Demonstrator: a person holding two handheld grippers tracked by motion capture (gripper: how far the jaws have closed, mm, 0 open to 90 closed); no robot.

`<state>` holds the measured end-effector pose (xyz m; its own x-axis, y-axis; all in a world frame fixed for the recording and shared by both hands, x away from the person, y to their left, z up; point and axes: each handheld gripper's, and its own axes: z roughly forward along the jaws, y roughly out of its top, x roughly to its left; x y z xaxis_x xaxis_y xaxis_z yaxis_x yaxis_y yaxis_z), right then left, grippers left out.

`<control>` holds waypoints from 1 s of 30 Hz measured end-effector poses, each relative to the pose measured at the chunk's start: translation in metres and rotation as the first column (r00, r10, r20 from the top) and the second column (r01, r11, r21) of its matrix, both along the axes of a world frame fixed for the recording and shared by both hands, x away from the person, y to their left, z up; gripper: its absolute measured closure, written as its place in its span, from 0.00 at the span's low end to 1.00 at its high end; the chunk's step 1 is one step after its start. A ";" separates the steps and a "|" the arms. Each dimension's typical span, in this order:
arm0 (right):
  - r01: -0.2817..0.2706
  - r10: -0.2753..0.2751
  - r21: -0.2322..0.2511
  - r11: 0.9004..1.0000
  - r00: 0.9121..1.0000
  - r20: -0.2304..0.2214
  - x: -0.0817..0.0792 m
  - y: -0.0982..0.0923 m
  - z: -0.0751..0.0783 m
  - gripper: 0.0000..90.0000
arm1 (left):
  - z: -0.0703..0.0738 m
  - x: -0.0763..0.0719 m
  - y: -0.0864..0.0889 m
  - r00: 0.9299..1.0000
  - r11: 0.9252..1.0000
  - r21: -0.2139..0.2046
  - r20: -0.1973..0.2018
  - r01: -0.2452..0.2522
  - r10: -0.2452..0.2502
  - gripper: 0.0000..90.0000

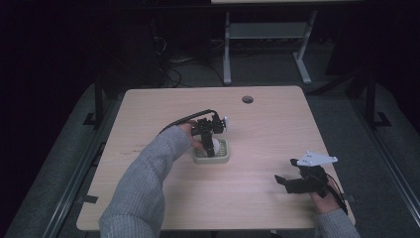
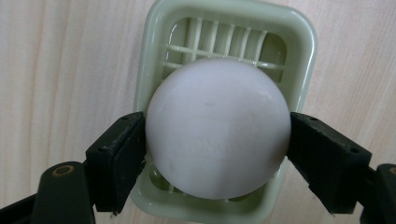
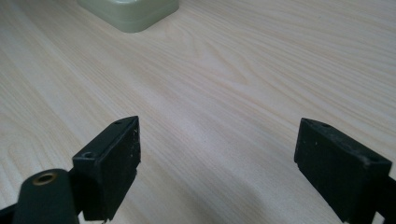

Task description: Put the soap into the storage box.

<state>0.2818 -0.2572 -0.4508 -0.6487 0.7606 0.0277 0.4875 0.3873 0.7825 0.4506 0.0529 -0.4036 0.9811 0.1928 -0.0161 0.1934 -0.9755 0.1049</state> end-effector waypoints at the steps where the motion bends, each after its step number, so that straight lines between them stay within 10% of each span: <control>1: 0.000 0.000 0.000 1.000 1.000 0.000 0.000 0.000 0.000 0.16 | 0.001 0.000 0.000 1.000 1.000 -0.006 0.003 -0.003 0.003 0.22; 30: 0.012 -0.012 0.000 1.000 1.000 0.001 -0.001 0.001 0.001 0.15 | 0.027 -0.025 0.034 0.998 0.993 -0.099 0.024 -0.056 0.059 0.23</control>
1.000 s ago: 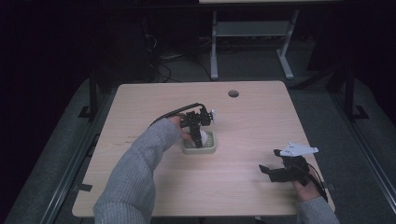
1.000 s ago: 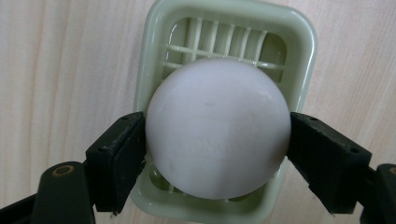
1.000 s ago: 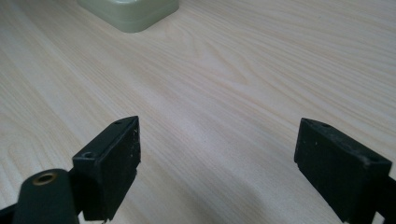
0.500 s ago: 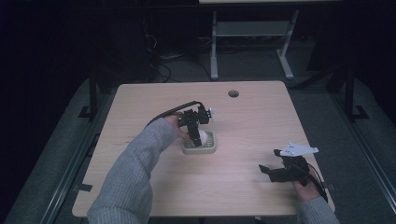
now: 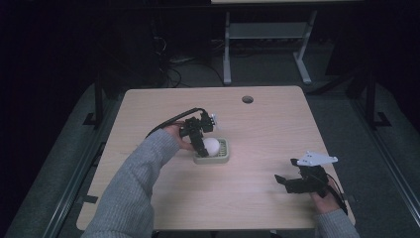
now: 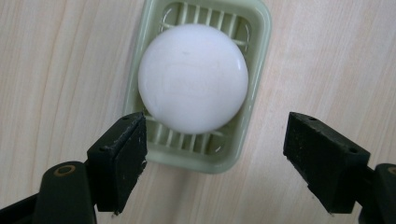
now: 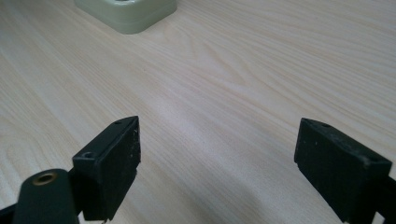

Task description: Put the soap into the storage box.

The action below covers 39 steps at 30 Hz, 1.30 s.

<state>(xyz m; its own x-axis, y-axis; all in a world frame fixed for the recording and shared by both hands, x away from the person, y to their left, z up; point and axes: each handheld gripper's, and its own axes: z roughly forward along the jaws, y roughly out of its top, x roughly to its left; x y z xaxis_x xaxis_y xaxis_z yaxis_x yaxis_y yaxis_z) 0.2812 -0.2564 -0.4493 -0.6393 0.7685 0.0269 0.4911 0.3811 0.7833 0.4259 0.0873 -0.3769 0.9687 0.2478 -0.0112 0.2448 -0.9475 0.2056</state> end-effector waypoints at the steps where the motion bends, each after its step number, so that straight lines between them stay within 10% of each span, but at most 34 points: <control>1: 0.001 -0.001 -0.001 1.000 1.000 0.000 0.000 0.000 0.000 0.16 | 0.000 -0.001 0.001 1.000 1.000 -0.003 0.005 -0.001 0.001 0.23; 39: 0.008 -0.008 -0.014 1.000 1.000 -0.004 0.000 0.001 -0.001 0.16 | -0.012 -0.064 0.039 1.000 1.000 -0.010 0.024 0.013 -0.012 0.24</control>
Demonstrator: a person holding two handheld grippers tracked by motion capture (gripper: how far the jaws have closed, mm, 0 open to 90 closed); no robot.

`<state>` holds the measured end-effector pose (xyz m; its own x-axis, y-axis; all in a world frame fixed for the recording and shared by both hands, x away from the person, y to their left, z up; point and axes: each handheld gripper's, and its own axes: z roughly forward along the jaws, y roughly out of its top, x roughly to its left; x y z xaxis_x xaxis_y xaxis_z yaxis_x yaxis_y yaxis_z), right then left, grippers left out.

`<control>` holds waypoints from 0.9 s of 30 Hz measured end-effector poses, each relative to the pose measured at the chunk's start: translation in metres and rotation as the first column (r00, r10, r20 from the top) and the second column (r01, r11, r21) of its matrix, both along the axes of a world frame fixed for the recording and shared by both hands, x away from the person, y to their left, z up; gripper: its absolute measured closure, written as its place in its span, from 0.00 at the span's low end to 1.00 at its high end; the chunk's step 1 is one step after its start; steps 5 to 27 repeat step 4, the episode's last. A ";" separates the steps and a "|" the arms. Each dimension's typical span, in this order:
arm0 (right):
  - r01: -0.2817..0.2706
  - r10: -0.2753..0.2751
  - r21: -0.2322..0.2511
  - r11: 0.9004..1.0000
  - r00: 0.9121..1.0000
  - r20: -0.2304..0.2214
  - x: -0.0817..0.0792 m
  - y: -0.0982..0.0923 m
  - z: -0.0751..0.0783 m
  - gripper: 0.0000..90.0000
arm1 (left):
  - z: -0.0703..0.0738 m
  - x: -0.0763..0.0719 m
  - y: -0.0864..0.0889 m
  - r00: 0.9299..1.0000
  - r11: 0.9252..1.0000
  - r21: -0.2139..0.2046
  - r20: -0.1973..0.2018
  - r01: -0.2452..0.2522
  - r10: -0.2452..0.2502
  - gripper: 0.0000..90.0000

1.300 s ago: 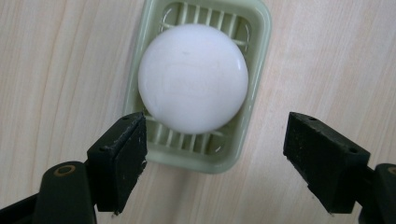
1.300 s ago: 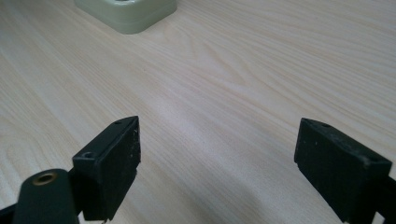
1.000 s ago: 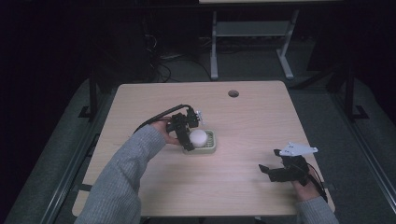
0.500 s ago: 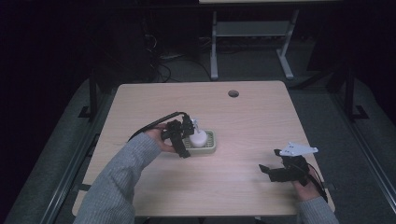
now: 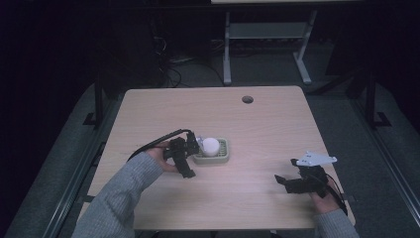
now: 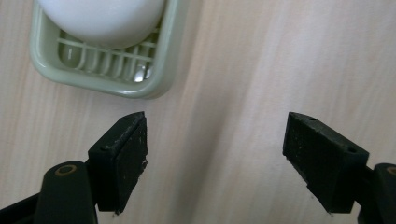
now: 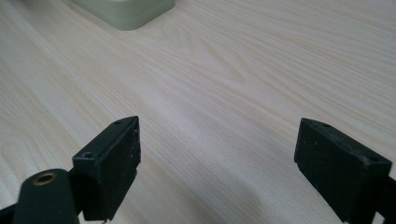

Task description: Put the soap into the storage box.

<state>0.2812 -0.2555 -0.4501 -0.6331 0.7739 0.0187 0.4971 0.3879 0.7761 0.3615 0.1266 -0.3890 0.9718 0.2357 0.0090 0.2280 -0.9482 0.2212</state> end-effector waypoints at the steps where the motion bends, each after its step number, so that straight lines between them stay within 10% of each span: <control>1: 0.000 0.000 -0.001 1.000 1.000 0.001 0.000 0.000 0.000 0.16 | 0.000 -0.002 0.002 1.000 1.000 -0.005 0.005 -0.001 0.001 0.24; 27: -0.002 0.002 0.000 1.000 1.000 -0.004 0.001 0.001 -0.001 0.16 | -0.002 -0.008 0.005 1.000 1.000 -0.005 0.007 -0.001 0.001 0.24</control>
